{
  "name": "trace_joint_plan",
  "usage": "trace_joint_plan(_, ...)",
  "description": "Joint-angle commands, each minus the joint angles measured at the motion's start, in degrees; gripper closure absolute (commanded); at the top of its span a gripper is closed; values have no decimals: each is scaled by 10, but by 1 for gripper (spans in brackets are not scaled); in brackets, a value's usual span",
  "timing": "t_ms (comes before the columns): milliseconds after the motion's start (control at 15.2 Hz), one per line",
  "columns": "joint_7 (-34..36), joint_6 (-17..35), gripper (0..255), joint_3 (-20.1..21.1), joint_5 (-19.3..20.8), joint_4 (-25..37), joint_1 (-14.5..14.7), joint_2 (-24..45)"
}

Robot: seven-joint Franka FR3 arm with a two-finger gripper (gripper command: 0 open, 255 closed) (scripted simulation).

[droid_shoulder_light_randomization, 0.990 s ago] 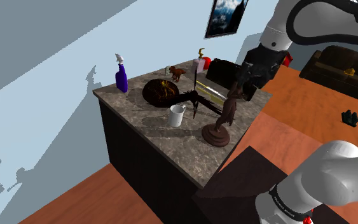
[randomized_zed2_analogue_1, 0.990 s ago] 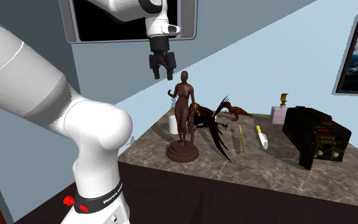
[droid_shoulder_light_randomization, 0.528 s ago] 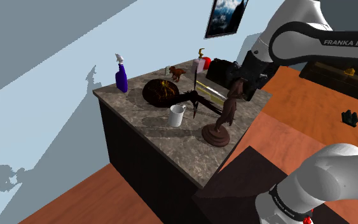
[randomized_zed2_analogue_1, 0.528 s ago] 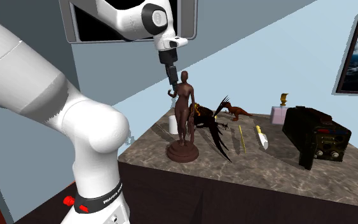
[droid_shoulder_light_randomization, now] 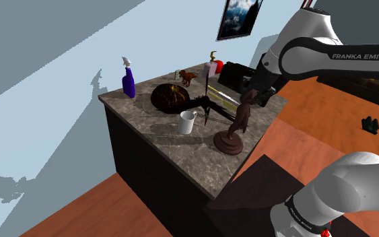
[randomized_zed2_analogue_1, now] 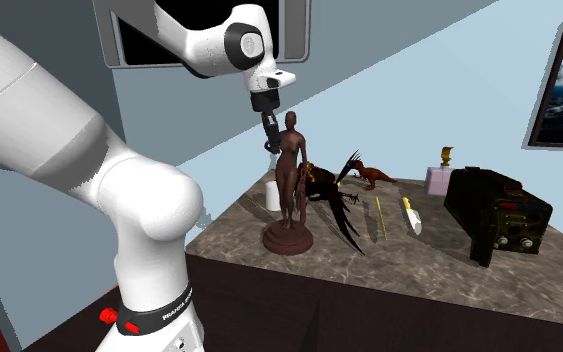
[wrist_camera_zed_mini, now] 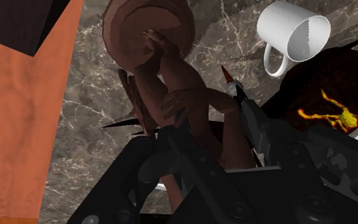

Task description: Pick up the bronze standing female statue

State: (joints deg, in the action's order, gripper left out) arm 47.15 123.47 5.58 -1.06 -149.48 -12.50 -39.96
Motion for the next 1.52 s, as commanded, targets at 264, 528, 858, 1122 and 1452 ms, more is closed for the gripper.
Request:
trace_joint_plan(264, 0, 1, 255, 0, 0, 0, 0, 0)
trace_joint_plan(528, 0, -7, 255, 0, 0, 5, 0, -1)
trace_joint_plan(858, -1, -47, 255, -2, 1, 41, -1, -6)
trace_joint_plan(1122, -2, -78, 255, -3, 2, 71, -1, -7)
trace_joint_plan(1452, -3, -116, 255, -5, 2, 111, -2, -5)
